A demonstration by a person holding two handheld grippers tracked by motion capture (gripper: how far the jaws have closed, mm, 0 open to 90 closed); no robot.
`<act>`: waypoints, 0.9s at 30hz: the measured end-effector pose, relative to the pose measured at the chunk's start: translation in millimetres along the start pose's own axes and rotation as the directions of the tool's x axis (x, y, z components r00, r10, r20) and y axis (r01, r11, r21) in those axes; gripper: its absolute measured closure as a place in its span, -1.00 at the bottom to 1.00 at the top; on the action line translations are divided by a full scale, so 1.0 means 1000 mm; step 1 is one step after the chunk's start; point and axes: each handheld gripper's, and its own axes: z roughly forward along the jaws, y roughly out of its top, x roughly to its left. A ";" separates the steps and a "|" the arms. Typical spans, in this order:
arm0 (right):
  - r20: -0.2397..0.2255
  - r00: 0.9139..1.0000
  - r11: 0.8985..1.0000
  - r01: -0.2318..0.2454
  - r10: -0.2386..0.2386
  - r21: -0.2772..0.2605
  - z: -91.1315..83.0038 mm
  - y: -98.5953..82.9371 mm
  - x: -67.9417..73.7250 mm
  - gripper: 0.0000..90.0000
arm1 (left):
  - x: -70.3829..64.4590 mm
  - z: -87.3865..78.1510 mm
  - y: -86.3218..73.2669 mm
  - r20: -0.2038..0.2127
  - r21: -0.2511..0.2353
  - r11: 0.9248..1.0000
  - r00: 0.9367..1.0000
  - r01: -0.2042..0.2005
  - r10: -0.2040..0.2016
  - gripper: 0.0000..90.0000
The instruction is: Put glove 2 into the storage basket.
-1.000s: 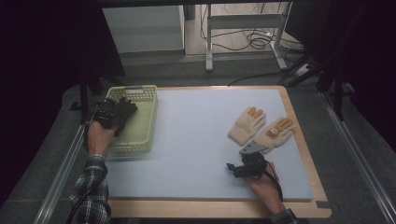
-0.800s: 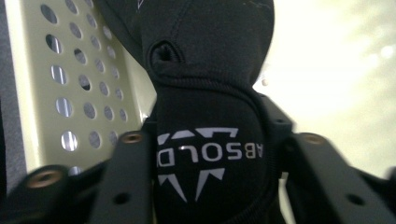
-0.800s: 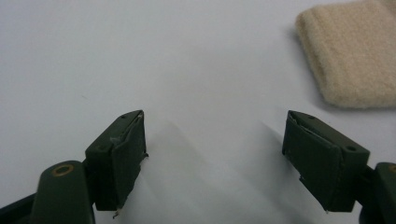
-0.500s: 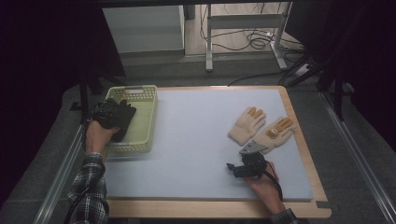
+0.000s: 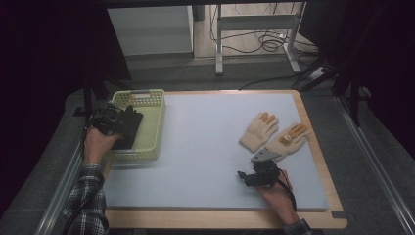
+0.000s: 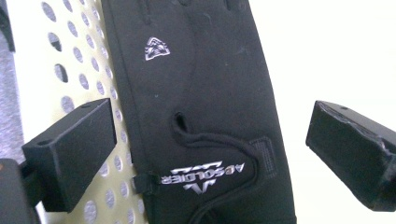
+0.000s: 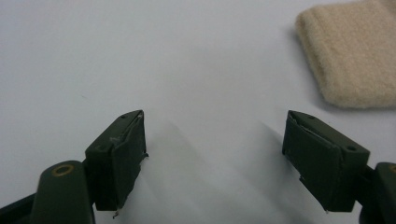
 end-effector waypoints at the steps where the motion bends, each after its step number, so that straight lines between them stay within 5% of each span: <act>1: 0.000 1.000 1.000 0.000 0.000 0.000 0.000 0.000 0.000 -0.53 | 0.001 -0.003 -0.001 0.003 -0.013 1.000 1.000 0.003 -0.003 -0.96; 12: 0.001 1.000 1.000 0.001 -0.001 0.000 0.000 0.000 0.000 -0.53 | -0.001 -0.018 -0.015 0.062 -0.140 0.990 0.998 0.000 0.009 -0.95; 17: 0.001 1.000 1.000 0.002 -0.002 0.002 0.000 0.000 0.000 -0.53 | -0.006 -0.024 -0.022 0.106 -0.207 0.978 0.994 -0.005 0.027 -0.96; 27: 0.002 1.000 1.000 0.002 -0.002 0.003 0.000 0.000 0.000 -0.54 | -0.033 -0.038 -0.032 0.152 -0.312 0.946 0.978 -0.086 0.139 -0.97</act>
